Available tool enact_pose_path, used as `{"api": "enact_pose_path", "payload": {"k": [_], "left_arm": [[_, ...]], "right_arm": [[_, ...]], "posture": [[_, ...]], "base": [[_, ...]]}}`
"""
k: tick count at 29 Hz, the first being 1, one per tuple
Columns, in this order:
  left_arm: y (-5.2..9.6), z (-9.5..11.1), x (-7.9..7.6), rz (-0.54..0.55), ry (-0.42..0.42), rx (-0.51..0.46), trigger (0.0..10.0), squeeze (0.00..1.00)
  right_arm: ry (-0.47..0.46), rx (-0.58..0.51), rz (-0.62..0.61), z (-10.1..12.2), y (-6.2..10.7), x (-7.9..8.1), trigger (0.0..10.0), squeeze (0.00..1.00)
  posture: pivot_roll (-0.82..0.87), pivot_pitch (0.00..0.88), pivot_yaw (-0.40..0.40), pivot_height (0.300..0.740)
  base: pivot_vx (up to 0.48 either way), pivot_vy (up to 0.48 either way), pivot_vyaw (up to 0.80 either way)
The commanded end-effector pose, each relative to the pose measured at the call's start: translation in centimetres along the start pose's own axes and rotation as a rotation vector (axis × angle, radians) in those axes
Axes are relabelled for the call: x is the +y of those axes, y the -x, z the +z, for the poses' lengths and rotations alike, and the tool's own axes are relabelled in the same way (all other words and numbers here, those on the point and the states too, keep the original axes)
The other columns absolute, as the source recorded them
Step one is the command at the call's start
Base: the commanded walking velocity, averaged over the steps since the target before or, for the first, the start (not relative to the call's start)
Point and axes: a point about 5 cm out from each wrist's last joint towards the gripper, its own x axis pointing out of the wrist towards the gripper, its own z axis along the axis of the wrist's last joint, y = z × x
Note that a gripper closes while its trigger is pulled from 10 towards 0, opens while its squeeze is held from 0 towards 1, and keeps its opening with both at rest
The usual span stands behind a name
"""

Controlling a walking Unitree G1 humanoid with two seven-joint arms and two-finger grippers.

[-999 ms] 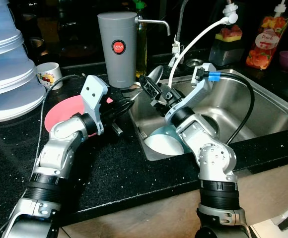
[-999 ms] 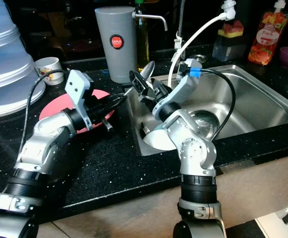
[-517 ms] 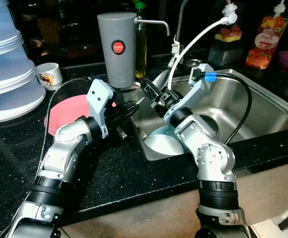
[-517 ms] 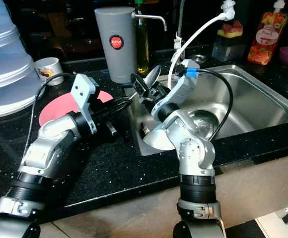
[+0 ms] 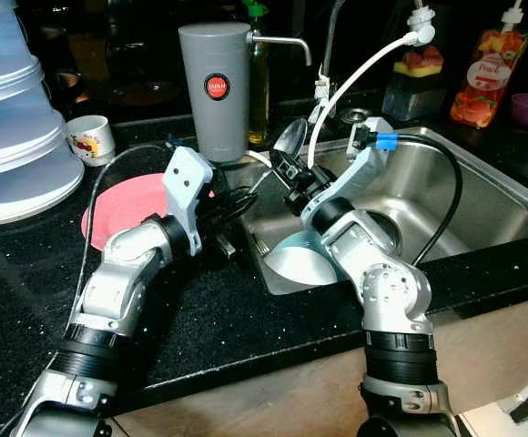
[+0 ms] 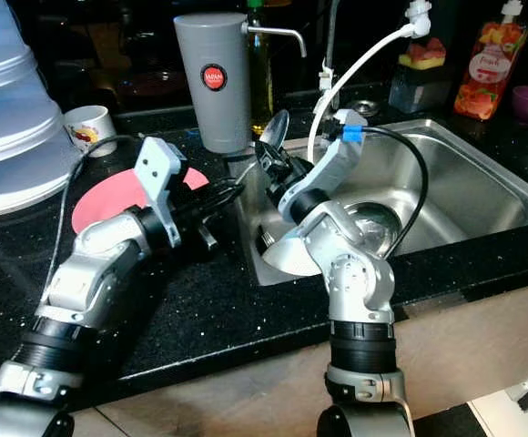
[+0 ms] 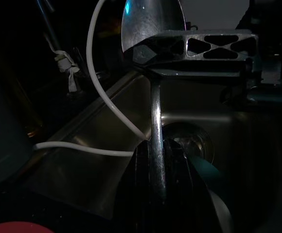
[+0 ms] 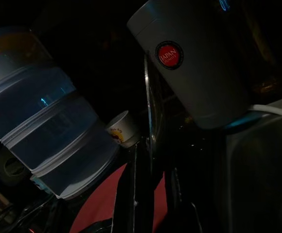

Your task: Kitchen organization

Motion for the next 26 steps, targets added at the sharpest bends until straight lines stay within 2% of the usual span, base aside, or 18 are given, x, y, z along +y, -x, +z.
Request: {"api": "enact_pose_path", "payload": {"k": [1,3,4,5,14,15,16,17,21,23,24,25,26], "left_arm": [[0.3,-0.1,0.0,-0.013,-0.013,0.012,0.0,0.0],[0.3,-0.1,0.0,-0.012,-0.015,0.012,0.0,0.0],[0.3,0.0,0.0,-0.011,-0.018,0.012,0.3,0.0],[0.2,-0.1,0.0,-0.007,-0.019,0.014,10.0,1.0],[0.0,0.0,0.3,0.025,-0.057,0.024,10.0,1.0],[-0.1,-0.1,0.3,0.025,-0.057,0.024,10.0,0.05],[-0.1,-0.1,0.3,0.024,-0.056,0.025,10.0,0.05],[-0.2,-0.1,0.2,0.021,-0.05,0.026,10.0,0.0],[-0.3,-0.3,0.1,0.021,-0.053,0.033,10.0,0.0],[-0.7,-0.6,-0.2,0.012,-0.056,0.046,10.0,0.0],[-0.7,-0.6,-0.2,0.012,-0.056,0.046,10.0,0.0],[-1.2,-0.9,-0.7,-0.002,-0.035,0.045,10.0,0.0],[-1.7,-1.2,-1.0,-0.012,-0.019,0.045,10.0,0.0]], "right_arm": [[-0.016,0.005,-0.006,-0.3,-0.1,0.0,0.0,0.0],[-0.016,0.005,-0.008,-0.3,-0.2,-0.1,0.0,0.0],[-0.015,0.002,-0.013,-0.3,-0.2,-0.1,0.0,0.0],[-0.014,-0.003,-0.023,-0.2,-0.2,-0.3,0.0,0.0],[0.004,-0.052,-0.117,0.9,-0.2,-1.9,0.0,0.0],[0.017,-0.07,-0.138,1.3,-0.2,-2.3,0.0,0.0],[0.026,-0.083,-0.153,1.6,-0.1,-2.6,0.0,0.0],[0.077,-0.127,-0.211,2.4,0.0,-3.5,0.0,0.0],[0.141,-0.157,-0.258,3.1,0.2,-4.1,0.0,0.0],[0.285,-0.133,-0.276,3.1,0.3,-4.8,0.0,0.0],[0.285,-0.133,-0.276,3.1,0.3,-4.8,0.0,0.0],[0.42,-0.082,-0.282,2.4,0.6,-5.5,0.0,0.0],[0.46,-0.055,-0.289,1.7,0.8,-6.0,0.0,0.0]], "posture": [[0.05,0.045,0.083,0.74],[0.05,0.045,0.083,0.74],[0.05,0.044,0.083,0.74],[0.05,0.044,0.083,0.74],[0.05,0.044,0.083,0.74],[0.04,0.044,0.082,0.74],[0.04,0.044,0.082,0.74],[0.04,0.045,0.081,0.74],[0.04,0.045,0.081,0.74],[0.04,0.044,0.08,0.74],[0.04,0.044,0.08,0.74],[0.04,0.044,0.079,0.74],[0.04,0.044,0.079,0.74]], "base": [[0.0,0.0,0.0],[0.0,0.0,0.0],[0.0,0.0,0.0],[0.0,0.0,0.0],[0.0,0.0,0.0],[0.0,0.0,0.0],[0.0,0.0,0.0],[0.0,0.0,0.0],[0.0,0.0,0.0],[0.0,0.0,0.0],[0.0,0.0,0.0],[0.0,0.0,0.0],[0.0,0.0,0.0]]}}
